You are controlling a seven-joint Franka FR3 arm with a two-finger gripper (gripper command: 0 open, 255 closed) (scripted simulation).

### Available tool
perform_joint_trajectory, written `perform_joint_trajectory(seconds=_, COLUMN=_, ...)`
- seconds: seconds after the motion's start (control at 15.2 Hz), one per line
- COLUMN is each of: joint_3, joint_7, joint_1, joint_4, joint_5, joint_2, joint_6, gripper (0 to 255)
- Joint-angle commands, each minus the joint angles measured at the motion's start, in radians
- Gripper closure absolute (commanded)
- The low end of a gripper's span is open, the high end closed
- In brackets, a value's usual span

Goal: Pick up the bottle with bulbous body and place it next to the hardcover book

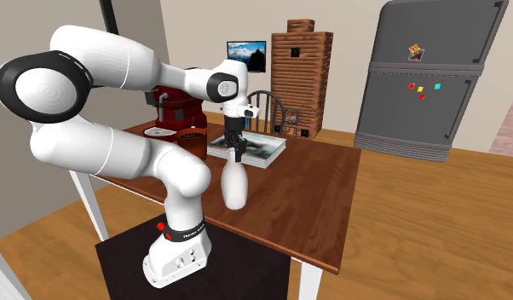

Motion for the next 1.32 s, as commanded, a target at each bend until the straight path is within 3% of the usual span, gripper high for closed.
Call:
perform_joint_trajectory(seconds=0.0, joint_3=0.0, joint_7=0.0, joint_1=0.0, joint_4=0.0, joint_5=0.0, joint_2=0.0, joint_6=0.0, gripper=255)
perform_joint_trajectory(seconds=0.26, joint_3=0.0, joint_7=0.0, joint_1=0.0, joint_4=0.0, joint_5=0.0, joint_2=0.0, joint_6=0.0, gripper=255)
perform_joint_trajectory(seconds=1.25, joint_3=-0.019, joint_7=0.004, joint_1=-0.01, joint_4=0.202, joint_5=-0.021, joint_2=0.001, joint_6=-0.2, gripper=255)
